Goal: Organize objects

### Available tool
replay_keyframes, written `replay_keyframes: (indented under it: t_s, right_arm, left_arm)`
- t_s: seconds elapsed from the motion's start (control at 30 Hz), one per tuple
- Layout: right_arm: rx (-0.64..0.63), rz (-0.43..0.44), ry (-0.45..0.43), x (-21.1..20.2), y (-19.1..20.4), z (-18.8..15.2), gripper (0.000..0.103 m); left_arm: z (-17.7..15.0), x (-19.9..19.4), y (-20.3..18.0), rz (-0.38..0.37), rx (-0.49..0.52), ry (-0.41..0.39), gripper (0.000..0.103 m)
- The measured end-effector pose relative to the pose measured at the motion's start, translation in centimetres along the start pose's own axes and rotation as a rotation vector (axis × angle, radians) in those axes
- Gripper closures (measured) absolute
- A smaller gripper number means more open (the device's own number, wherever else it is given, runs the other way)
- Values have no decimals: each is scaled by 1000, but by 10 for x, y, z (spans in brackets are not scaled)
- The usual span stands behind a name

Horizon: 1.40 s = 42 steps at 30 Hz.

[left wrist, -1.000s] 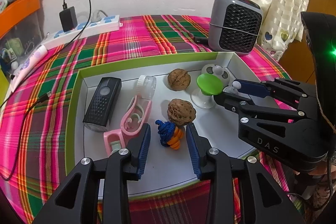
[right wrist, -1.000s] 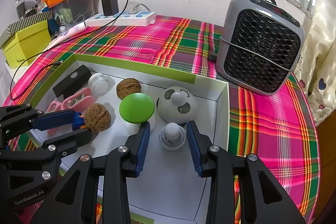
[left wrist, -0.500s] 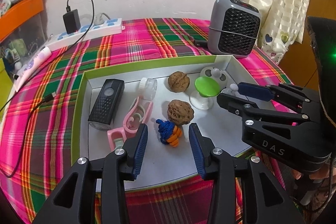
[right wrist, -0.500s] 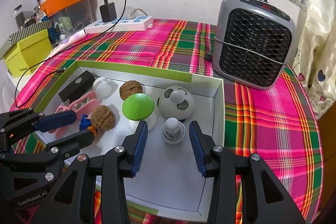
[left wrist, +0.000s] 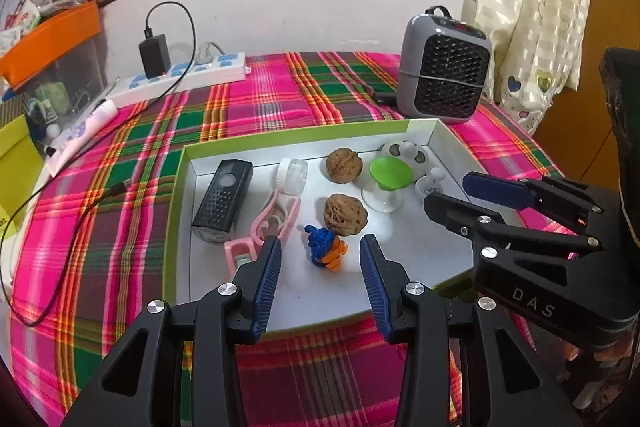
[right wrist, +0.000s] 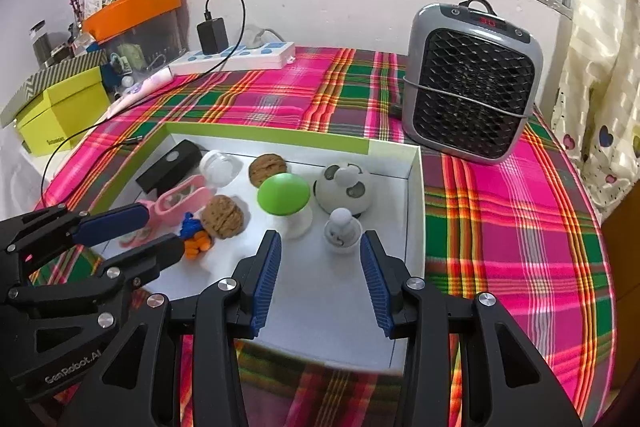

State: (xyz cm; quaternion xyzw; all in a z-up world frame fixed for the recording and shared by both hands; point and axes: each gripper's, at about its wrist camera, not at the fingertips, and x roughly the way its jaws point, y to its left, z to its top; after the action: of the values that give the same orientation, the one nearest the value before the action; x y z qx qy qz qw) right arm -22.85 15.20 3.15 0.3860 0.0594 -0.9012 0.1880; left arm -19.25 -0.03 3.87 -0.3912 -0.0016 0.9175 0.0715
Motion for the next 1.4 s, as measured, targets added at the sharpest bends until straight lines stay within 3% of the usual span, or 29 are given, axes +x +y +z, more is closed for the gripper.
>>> replay_keyframes:
  t_s: [0.53, 1.4]
  right_arm:
    - [31, -3, -36, -44, 19, -27, 60]
    - [59, -54, 66, -57, 33, -97, 60]
  left_arm:
    - [-28, -43, -2, 32, -33, -26, 64]
    - [-98, -51, -10, 107, -39, 66, 64]
